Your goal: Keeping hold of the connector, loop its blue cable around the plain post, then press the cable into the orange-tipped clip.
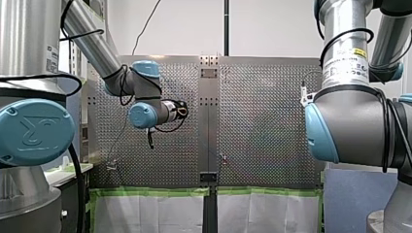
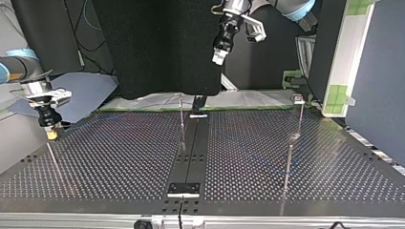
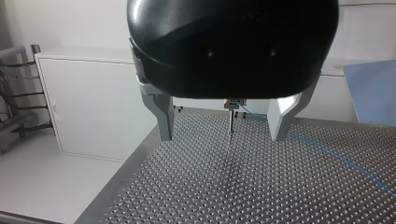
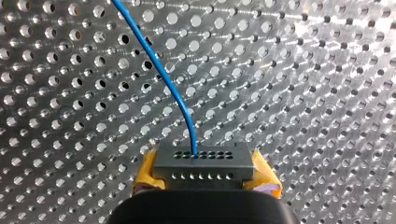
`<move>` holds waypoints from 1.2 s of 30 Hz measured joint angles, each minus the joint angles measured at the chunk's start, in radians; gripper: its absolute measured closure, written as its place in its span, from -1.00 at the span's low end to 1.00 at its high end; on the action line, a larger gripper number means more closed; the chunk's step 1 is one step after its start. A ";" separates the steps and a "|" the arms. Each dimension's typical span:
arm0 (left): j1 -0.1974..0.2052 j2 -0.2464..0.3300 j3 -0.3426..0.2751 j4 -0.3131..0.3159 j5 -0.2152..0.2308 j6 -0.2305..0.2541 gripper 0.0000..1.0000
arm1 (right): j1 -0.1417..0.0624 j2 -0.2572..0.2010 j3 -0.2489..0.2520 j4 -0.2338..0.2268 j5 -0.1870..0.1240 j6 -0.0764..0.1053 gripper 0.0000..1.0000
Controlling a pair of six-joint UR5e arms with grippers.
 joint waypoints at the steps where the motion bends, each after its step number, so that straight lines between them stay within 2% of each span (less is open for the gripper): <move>1: 0.000 0.000 0.000 0.000 0.000 0.000 -1.00 | 0.000 0.000 -0.001 0.000 -0.002 0.000 1.00; 12: 0.004 -0.001 -0.001 0.000 0.001 0.001 -1.00 | 0.001 0.000 -0.004 0.001 -0.004 0.004 1.00; 16: 0.004 -0.001 -0.001 0.000 0.001 0.001 -1.00 | 0.005 0.000 -0.003 0.007 -0.003 -0.004 1.00; 21: 0.004 -0.001 -0.001 0.000 0.000 0.001 -1.00 | 0.018 0.001 0.000 0.041 0.010 -0.037 1.00; 24: 0.004 -0.001 -0.001 0.000 0.000 0.001 -1.00 | 0.040 0.001 0.006 0.071 0.016 -0.067 1.00; 28: 0.005 -0.001 -0.001 0.000 0.000 0.001 -1.00 | 0.085 0.001 0.015 0.117 0.030 -0.113 1.00; 30: 0.005 -0.001 -0.001 0.000 0.001 0.001 -1.00 | 0.101 0.000 0.016 0.134 0.039 -0.130 1.00; 32: 0.005 -0.001 -0.001 0.000 0.001 0.001 -1.00 | 0.112 0.000 0.017 0.145 0.047 -0.141 1.00; 36: 0.005 -0.001 -0.001 0.000 0.001 0.001 -1.00 | 0.118 0.000 0.017 0.151 0.051 -0.147 1.00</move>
